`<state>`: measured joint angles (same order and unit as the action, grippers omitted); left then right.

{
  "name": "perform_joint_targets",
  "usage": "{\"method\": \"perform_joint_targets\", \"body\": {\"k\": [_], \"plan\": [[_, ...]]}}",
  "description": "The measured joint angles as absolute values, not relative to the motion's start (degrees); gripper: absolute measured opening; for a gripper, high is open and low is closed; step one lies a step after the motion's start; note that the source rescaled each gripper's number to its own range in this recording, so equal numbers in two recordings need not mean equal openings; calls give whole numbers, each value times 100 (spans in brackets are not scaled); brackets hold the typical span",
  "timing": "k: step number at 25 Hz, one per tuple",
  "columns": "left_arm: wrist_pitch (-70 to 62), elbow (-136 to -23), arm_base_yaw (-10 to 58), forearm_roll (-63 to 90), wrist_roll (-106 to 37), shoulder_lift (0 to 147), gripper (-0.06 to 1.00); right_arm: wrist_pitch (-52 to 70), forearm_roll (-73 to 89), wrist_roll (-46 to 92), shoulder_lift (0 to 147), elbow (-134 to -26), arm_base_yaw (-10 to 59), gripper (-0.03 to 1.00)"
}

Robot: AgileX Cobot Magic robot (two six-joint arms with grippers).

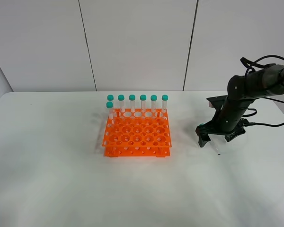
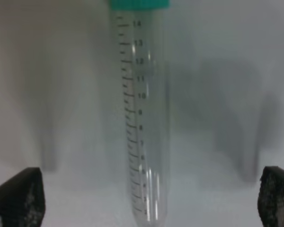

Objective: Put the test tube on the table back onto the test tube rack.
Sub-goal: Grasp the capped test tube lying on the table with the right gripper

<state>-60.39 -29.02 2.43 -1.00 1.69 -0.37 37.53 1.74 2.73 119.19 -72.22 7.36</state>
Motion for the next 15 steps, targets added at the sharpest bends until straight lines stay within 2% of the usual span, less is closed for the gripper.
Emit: {"method": "perform_joint_targets", "body": {"k": [4,6,9,10,12,15], "plan": [[-6039,-2902,243,-100,169,-37,100,3753,174,273,12038,-7222,736,100],[-6039,-2902,243,-100,169,-37,100,3753,168,273,12050,-7222,736,91],[-6039,-2902,243,-105,169,-37,100,3753,162,273,12050,-7222,736,61],[-6039,-2902,243,-105,169,-37,100,3753,156,273,12050,-7222,736,44],[-6039,-2902,243,-105,169,-37,100,3753,146,273,12050,-7222,736,1],[-6039,-2902,243,-105,169,-37,100,3755,134,265,12050,-7222,736,1]]}}
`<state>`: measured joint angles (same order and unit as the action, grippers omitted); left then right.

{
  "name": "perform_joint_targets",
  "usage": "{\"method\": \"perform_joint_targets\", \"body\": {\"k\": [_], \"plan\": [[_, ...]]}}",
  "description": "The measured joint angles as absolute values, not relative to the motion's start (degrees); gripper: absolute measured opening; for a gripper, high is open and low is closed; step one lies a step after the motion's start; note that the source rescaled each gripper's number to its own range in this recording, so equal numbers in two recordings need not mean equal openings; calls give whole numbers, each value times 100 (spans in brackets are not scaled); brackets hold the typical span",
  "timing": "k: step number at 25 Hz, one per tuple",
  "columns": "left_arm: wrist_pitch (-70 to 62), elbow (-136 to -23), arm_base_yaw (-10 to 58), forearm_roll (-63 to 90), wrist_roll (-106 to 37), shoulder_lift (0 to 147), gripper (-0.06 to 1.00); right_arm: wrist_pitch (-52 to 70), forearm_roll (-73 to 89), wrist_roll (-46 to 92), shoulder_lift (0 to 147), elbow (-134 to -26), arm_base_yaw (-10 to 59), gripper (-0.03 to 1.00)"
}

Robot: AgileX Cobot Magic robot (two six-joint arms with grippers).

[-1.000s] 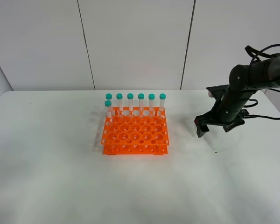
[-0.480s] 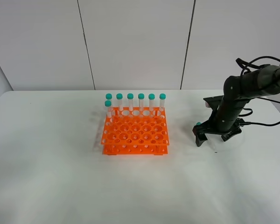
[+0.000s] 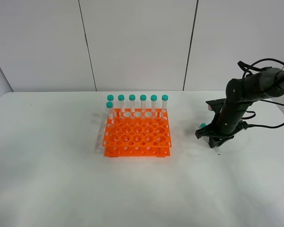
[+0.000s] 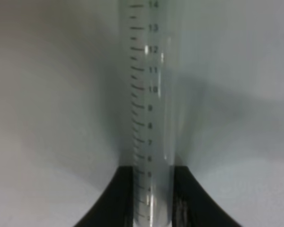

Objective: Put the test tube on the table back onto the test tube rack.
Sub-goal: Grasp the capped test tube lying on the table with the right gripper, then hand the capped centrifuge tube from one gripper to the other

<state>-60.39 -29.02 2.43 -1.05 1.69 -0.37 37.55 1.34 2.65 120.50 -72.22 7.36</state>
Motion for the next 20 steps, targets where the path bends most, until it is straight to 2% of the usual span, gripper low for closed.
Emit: {"method": "perform_joint_targets", "body": {"k": [6,20], "plan": [[-6039,-2902,243,-105,169,-37,100,4047,126,333,11575,-7237,736,1],[-6039,-2902,243,-105,169,-37,100,6146,569,663,8116,-7222,736,1]]}}
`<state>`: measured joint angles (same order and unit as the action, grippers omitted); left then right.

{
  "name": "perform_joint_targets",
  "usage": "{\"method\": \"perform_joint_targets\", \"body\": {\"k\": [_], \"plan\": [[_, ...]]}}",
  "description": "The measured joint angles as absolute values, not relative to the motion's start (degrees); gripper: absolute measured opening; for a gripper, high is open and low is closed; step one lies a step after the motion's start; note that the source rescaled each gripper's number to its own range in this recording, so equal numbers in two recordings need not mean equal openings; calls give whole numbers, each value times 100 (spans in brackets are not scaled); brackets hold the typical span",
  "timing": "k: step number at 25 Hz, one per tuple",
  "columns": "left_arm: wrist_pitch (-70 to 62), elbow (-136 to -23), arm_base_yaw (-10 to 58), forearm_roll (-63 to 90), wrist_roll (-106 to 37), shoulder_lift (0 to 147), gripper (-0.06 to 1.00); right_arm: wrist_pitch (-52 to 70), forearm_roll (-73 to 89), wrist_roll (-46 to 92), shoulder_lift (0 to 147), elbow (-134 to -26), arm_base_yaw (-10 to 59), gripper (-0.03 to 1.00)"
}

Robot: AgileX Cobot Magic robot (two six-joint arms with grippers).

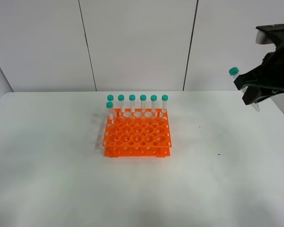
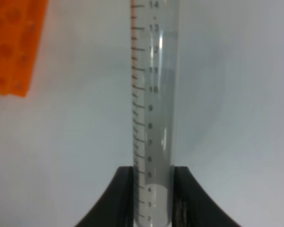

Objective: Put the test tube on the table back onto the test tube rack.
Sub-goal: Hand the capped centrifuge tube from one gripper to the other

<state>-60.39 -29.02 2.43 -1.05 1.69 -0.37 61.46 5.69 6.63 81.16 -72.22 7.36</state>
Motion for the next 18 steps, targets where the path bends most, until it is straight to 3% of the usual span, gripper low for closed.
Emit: {"method": "perform_joint_targets", "body": {"k": [5,10,18], "plan": [[-6039,-2902,243,-105,169,-37,100,6277,1522,1355,7547,-6605,1013,1],[-6039,-2902,243,-105,169,-37,100,5815,1862,1724,7412,-5836,1977,1],[-5946,-3026,243,-162,169,-29,100,5158,2273,2750,7582,-5744,2708,1]]}}
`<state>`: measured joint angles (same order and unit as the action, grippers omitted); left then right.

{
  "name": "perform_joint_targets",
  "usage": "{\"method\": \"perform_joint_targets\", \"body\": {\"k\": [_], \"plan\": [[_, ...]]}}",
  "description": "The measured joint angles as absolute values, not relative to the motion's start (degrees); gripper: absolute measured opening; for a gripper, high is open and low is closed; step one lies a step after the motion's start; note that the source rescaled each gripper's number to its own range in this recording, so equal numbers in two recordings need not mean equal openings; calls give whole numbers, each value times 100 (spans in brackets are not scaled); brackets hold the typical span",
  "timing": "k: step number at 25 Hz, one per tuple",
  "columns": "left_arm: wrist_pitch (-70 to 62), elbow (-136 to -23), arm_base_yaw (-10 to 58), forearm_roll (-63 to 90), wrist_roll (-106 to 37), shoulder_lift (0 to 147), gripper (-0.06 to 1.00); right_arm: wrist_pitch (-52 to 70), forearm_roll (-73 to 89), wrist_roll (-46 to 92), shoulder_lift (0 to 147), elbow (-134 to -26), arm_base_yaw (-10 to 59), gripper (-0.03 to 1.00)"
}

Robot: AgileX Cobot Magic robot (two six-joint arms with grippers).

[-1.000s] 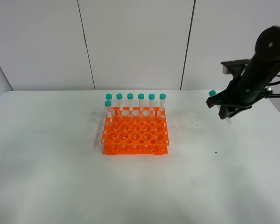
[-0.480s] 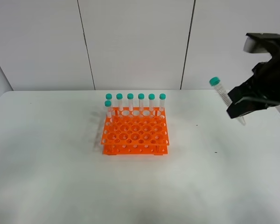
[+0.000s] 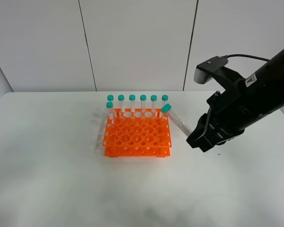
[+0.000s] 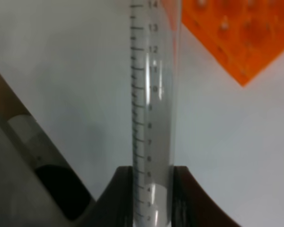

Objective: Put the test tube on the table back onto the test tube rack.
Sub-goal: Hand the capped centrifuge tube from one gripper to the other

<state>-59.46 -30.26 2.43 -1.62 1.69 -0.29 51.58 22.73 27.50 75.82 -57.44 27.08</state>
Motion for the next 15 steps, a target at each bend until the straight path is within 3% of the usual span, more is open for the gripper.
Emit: {"method": "perform_joint_targets", "body": {"k": [9,15], "plan": [[-5620,-4645,243,-72,169,2149,100,4960,2810,3129,7594,-5749,2708,1],[-4468,-4924,243,960,0,3979,100,4820,2854,3171,7594,-5749,2708,1]]}}
